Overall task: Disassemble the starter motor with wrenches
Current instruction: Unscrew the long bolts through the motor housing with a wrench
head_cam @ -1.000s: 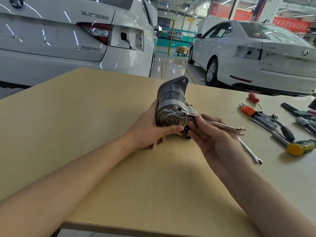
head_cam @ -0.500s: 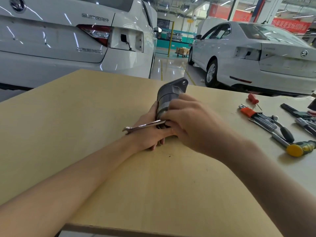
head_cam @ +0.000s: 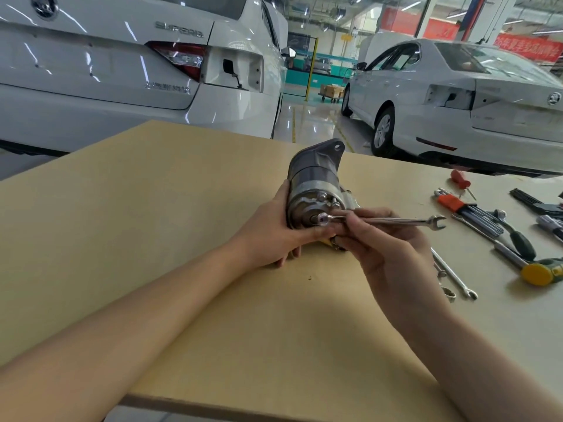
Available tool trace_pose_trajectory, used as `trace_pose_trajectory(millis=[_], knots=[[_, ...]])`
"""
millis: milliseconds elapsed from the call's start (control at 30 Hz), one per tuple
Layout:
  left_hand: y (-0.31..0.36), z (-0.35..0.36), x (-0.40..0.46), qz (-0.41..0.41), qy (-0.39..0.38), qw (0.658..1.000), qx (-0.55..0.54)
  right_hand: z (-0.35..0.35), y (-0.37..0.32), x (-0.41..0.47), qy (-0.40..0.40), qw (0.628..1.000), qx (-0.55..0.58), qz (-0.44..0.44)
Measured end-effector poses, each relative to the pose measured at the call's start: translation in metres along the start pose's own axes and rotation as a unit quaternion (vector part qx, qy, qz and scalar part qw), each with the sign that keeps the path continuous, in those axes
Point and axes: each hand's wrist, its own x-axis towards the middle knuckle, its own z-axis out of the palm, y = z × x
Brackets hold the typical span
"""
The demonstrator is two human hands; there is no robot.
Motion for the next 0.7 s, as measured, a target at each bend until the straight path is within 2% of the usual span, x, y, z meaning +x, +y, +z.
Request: trace_pose_trajectory(millis=[167,367,467,533,600,633,700], knots=[[0.000,0.001,0.001,-0.004,-0.001,1.000,0.001,-0.002,-0.002,0.003,0.035,0.997,0.065,0.019],[0.001,0.000,-0.001,0.005,0.000,1.000,0.003,-0.004,0.000,0.005,0.044,0.996,0.071,0.037],[0.001,0.001,0.000,0.004,0.001,1.000,0.005,-0.007,-0.002,0.004,0.029,0.999,0.013,-0.018],[0.000,0.001,0.000,0.003,-0.002,1.000,0.006,-0.005,-0.008,0.004,0.024,0.994,-0.077,-0.073],[0.000,0.001,0.000,0.002,-0.001,1.000,0.006,0.000,-0.014,0.008,0.020,0.968,-0.203,-0.150],[0.000,0.000,-0.001,0.002,0.001,1.000,0.004,0.004,-0.016,0.011,0.010,0.940,-0.277,-0.196],[0.002,0.001,-0.003,0.000,0.000,1.000,-0.008,0.013,-0.020,0.019,-0.046,0.853,-0.440,-0.277]])
